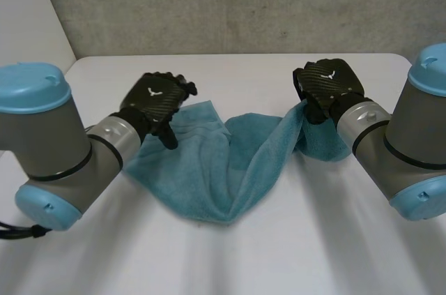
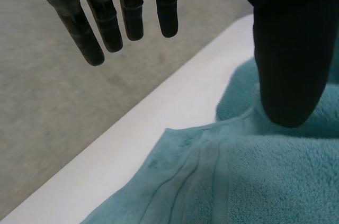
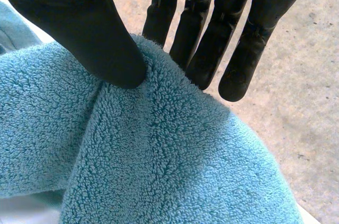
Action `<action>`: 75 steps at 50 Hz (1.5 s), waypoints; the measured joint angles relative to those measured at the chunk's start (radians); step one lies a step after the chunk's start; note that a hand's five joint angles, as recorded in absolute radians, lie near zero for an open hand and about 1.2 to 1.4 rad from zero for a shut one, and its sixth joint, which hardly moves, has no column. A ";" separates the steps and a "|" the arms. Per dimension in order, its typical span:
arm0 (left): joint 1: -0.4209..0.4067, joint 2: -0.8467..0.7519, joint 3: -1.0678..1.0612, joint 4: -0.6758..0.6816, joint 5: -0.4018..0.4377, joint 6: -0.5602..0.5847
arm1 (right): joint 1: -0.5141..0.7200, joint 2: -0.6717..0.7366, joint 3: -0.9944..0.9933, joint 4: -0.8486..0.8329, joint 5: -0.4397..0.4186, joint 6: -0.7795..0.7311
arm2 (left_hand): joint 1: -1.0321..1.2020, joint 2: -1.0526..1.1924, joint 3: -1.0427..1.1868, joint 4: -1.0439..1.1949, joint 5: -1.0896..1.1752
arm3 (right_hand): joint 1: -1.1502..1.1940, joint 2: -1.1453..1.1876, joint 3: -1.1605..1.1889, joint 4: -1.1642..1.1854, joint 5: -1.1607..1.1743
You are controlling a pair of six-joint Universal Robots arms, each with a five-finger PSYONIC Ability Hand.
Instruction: Fold the laundry
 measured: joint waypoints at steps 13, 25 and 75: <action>0.001 -0.225 0.186 -0.091 0.242 0.125 | -0.001 0.010 0.007 0.000 -0.002 -0.013 | 0.000 0.000 0.000 0.000 0.003 | 0.000 0.000 0.000 0.000 0.001; -0.001 -0.314 0.233 -0.111 0.354 0.140 | -0.003 0.014 0.003 0.000 -0.002 -0.023 | 0.247 0.248 0.238 0.248 0.259 | 0.000 0.000 0.000 0.000 0.001; -0.055 0.125 -0.439 0.431 -0.203 0.148 | 0.008 -0.013 0.221 -0.420 0.022 -0.226 | 0.764 0.864 0.853 0.860 0.824 | 0.000 0.006 0.001 0.000 0.008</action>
